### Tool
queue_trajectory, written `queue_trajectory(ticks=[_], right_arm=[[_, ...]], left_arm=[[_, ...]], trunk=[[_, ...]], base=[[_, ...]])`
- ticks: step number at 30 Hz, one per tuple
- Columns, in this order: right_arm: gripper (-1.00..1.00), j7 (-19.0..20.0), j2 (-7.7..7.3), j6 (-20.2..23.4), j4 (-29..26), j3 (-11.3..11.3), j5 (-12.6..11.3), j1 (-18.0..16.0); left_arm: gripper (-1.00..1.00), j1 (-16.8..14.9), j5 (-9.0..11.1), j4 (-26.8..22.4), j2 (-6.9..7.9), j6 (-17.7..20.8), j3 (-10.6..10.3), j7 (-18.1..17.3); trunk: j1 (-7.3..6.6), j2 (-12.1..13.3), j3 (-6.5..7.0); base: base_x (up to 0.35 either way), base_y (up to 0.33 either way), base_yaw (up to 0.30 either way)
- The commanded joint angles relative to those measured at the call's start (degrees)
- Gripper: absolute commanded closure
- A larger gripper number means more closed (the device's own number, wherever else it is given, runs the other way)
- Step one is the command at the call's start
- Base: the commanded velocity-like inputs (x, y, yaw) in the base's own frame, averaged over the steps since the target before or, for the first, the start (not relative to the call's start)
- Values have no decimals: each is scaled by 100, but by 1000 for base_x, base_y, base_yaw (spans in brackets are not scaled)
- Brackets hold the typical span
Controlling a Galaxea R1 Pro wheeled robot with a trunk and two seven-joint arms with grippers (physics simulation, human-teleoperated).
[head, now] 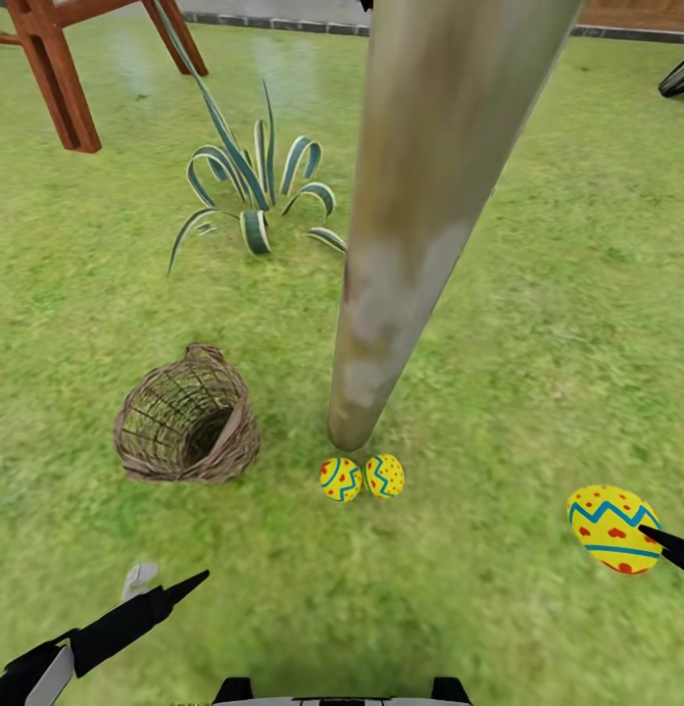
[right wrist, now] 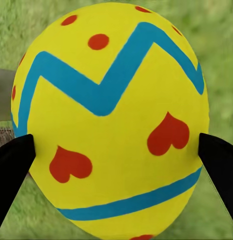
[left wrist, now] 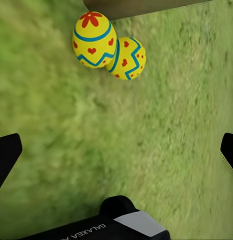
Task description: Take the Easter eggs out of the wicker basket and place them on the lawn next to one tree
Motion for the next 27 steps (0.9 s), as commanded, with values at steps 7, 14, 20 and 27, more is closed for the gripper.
queue_trajectory(ticks=[7, 14, 20, 27], right_arm=[[100, 8, -3, 47, 6, 27, -61, -4], [100, 8, -2, 47, -1, 27, -61, -4], [100, 8, -3, 47, 3, 27, -61, -4], [100, 8, -1, 47, 5, 27, -61, -4]], left_arm=[[-100, -3, 16, -2, 0, 60, 11, -22], [-100, -3, 16, -1, 0, 60, 11, -22], [-100, -3, 16, -3, 0, 60, 11, -22], [-100, -3, 16, -4, 0, 60, 11, -20]], trunk=[[0, -2, -3], [0, -2, -3], [0, -2, -3], [0, -2, -3]], base=[[0, -330, 84], [0, -330, 0], [0, -330, 192], [0, -330, 289]])
